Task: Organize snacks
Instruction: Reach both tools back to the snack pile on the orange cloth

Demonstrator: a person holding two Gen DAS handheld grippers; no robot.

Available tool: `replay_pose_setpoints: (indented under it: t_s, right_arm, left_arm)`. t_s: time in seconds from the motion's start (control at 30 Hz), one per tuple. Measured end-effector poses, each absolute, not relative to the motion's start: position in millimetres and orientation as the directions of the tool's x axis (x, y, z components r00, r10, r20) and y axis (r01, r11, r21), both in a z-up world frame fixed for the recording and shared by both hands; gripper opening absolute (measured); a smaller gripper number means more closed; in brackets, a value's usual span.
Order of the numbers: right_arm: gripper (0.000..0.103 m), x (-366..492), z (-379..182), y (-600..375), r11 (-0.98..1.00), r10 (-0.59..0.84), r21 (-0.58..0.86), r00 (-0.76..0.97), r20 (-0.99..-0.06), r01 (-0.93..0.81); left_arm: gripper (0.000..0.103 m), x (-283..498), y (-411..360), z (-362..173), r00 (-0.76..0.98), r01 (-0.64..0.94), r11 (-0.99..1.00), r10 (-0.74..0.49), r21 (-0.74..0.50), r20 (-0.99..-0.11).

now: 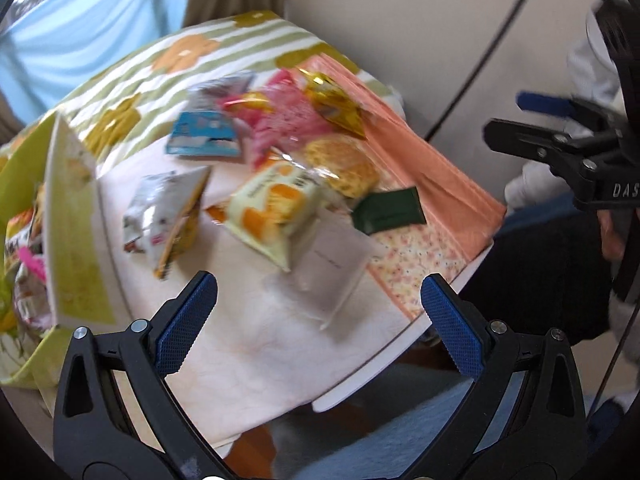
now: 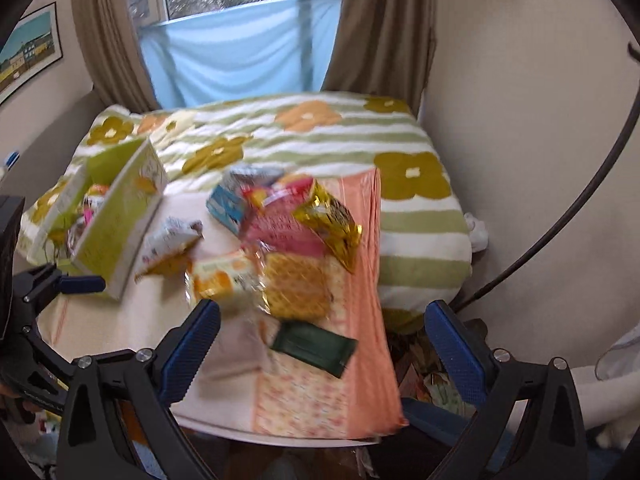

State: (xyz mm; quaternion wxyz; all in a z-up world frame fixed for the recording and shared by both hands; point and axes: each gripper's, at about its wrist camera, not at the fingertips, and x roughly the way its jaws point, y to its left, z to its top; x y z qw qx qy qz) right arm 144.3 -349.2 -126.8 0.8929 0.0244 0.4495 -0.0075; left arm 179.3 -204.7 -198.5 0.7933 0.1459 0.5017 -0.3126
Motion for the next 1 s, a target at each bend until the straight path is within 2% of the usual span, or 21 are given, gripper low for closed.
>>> replay_pose_setpoints:
  t_s: [0.2,0.3,0.53,0.73,0.87,1.0]
  right_arm:
    - [0.102,149,-158,-363,0.995,0.086,0.043,0.55,-0.83,-0.091]
    - [0.102,155,-175,-363,0.99,0.096,0.024,0.525,-0.846,-0.142]
    - [0.101,169,-211,-359,0.972,0.077,-0.038,0.464,-0.883,-0.233]
    - [0.099,181,-231,-345,0.917,0.094,-0.08,0.406,-0.909,-0.391]
    - [0.087,188,-241,-332,0.867,0.091,-0.114,0.378,-0.921,-0.485]
    - [0.083,189,-254,-319,0.808,0.081,-0.137,0.339,-0.937,-0.573]
  left_arm:
    - [0.101,173,-243,-228,0.277,0.719,0.695,-0.286,0.001,-0.917]
    - [0.101,176,-259,-250,0.273,0.757,0.65,-0.211,0.074,-0.939]
    - [0.095,188,-280,-286,0.197,0.839,0.54,-0.193,0.063,-0.961]
    - [0.093,205,-282,-310,0.149,0.857,0.513,-0.178,0.037,-0.973]
    - [0.093,213,-280,-321,0.125,0.859,0.512,-0.173,0.019,-0.977]
    - [0.091,222,-276,-334,0.091,0.85,0.527,-0.174,-0.014,-0.981]
